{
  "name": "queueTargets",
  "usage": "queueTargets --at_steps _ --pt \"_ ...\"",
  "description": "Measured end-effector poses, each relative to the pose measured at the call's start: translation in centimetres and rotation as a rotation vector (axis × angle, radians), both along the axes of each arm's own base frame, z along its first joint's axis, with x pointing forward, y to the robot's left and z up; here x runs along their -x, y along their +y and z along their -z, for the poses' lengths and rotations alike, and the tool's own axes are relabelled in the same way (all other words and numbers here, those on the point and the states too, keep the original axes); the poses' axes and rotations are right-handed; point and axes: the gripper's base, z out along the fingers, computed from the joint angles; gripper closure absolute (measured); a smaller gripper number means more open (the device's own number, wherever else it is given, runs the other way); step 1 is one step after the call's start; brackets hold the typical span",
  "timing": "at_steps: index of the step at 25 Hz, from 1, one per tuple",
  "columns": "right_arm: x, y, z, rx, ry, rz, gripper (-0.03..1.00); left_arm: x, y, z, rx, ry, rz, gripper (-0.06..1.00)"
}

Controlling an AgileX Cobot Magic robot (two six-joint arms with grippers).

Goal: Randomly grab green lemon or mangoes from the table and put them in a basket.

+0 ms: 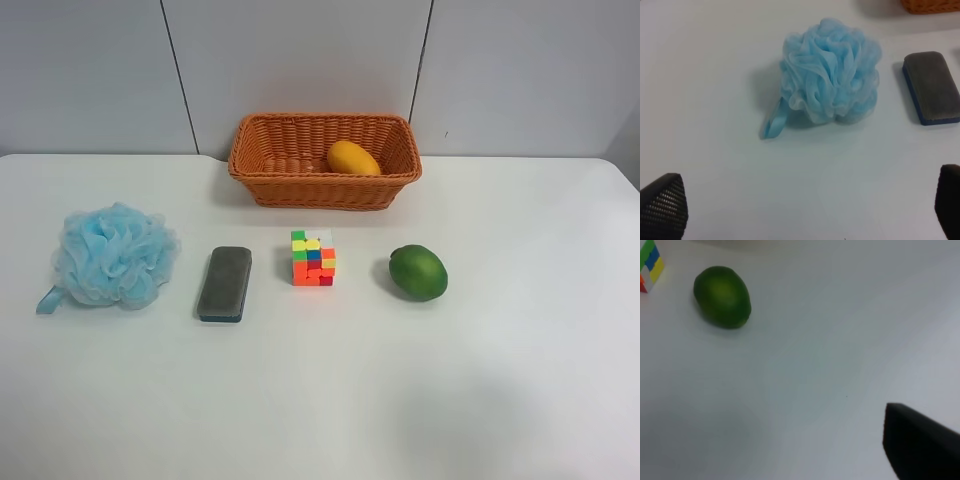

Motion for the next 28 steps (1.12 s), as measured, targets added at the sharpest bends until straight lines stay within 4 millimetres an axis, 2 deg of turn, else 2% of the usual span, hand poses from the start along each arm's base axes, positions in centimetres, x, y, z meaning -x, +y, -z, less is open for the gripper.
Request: queueTargets --at_steps 6,16,28 --pt "0.1 -0.1 0.0 -0.003 -0.009 0.022 -0.02 0.0 0.0 0.0 0.000 0.000 0.000 -0.05" --pt "1.5 -0.4 0.0 -0.025 -0.105 0.284 -0.02 0.0 0.0 0.0 0.000 0.000 0.000 -0.05" --pt "1.5 -0.4 0.0 -0.032 -0.104 0.300 -0.02 0.0 0.0 0.0 0.000 0.000 0.000 -0.05"
